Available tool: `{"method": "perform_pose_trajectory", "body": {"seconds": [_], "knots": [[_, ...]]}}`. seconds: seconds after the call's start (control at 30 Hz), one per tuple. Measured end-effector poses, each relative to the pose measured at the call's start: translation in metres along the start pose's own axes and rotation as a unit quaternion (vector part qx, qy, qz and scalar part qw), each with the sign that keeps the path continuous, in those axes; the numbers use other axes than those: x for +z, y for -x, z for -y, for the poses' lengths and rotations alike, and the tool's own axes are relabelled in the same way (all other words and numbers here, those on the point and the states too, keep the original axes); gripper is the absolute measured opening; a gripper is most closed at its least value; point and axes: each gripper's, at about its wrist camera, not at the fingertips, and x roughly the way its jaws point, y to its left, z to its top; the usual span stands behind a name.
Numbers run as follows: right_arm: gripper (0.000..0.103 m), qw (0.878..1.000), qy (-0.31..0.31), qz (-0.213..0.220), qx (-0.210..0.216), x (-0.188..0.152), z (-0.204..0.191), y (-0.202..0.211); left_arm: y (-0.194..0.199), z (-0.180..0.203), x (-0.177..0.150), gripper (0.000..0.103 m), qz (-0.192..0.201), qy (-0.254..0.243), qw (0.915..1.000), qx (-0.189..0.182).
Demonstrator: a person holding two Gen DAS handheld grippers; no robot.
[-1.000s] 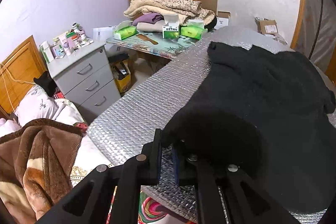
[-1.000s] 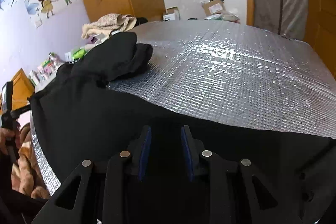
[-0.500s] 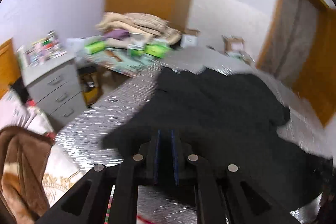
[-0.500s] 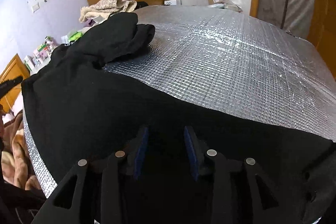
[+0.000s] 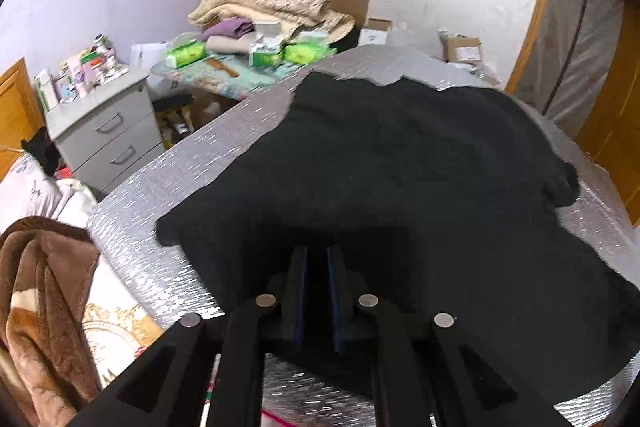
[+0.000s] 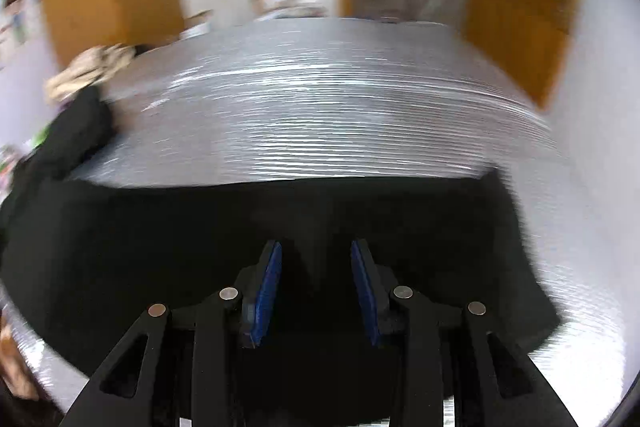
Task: Fold clothes
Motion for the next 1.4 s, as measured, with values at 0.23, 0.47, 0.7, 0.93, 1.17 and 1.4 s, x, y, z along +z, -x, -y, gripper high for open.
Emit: {"method": "perform_pose_trajectory", "body": {"seconds": [0.23, 0.47, 0.7, 0.93, 1.17, 1.4], "knots": [[0.038, 0.987, -0.119, 0.034, -0.101, -0.004, 0.086, 0.026, 0.008, 0.042, 0.005, 0.010, 0.024, -0.047, 0.9960, -0.072], [0.038, 0.984, -0.129, 0.054, -0.111, -0.009, 0.097, 0.041, 0.003, 0.072, -0.005, 0.011, 0.010, -0.085, 0.9889, -0.121], [0.038, 0.958, -0.189, 0.085, -0.199, -0.005, 0.143, 0.061, 0.005, 0.082, -0.013, 0.010, 0.003, -0.104, 0.9855, -0.134], [0.038, 0.977, -0.145, 0.086, -0.131, -0.008, 0.114, 0.058, 0.003, 0.103, -0.017, 0.011, -0.001, -0.131, 0.9780, -0.162], [0.038, 0.992, -0.076, 0.019, -0.099, -0.025, 0.081, 0.027, -0.008, 0.122, -0.032, 0.011, -0.032, -0.172, 0.9691, -0.174], [0.037, 0.988, -0.080, -0.005, -0.130, -0.047, 0.094, 0.053, -0.010, 0.130, -0.039, 0.011, -0.032, -0.205, 0.9599, -0.189]]}}
